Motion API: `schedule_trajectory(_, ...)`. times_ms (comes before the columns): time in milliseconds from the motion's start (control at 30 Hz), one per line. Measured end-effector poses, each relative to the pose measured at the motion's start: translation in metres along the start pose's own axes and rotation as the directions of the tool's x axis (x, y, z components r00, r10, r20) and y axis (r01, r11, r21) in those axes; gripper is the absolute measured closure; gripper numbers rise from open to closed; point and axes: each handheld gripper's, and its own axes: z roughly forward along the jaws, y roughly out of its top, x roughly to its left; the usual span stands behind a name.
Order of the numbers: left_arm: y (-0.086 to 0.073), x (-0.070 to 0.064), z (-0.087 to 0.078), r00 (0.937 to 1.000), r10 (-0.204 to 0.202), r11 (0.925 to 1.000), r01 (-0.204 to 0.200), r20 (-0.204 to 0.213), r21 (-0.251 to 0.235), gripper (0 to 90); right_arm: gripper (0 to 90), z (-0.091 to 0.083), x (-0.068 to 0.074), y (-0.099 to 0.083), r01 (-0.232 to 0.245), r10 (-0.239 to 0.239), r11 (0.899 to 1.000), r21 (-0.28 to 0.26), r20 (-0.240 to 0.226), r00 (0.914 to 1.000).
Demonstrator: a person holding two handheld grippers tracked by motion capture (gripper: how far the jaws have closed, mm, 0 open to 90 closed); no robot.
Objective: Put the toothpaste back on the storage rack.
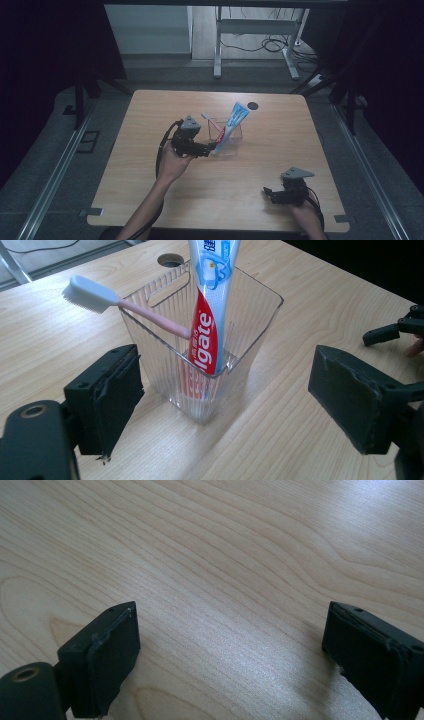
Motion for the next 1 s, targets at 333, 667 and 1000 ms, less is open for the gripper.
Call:
schedule_trajectory(333,-0.009,0.000,-0.015,0.9999,-0.007,1.0000,0.007,-0.012,-0.006,14.3,8.1,0.000,0.000,0.000,0.001,-0.001,1.000,-0.001,0.001,1.0000)
schedule_trajectory(667,-0.028,0.006,-0.030,0.9990,-0.023,0.9997,0.023,-0.039,-0.009,14.3,8.1,0.000,0.000,0.000,0.000,0.000,1.000,0.000,0.000,1.0000)
schedule_trajectory(1000,-0.046,0.009,-0.041,0.9973,-0.016,0.9999,0.015,-0.071,-0.008,14.3,8.1,0.000,0.000,0.000,-0.002,0.002,1.000,-0.001,0.000,1.0000)
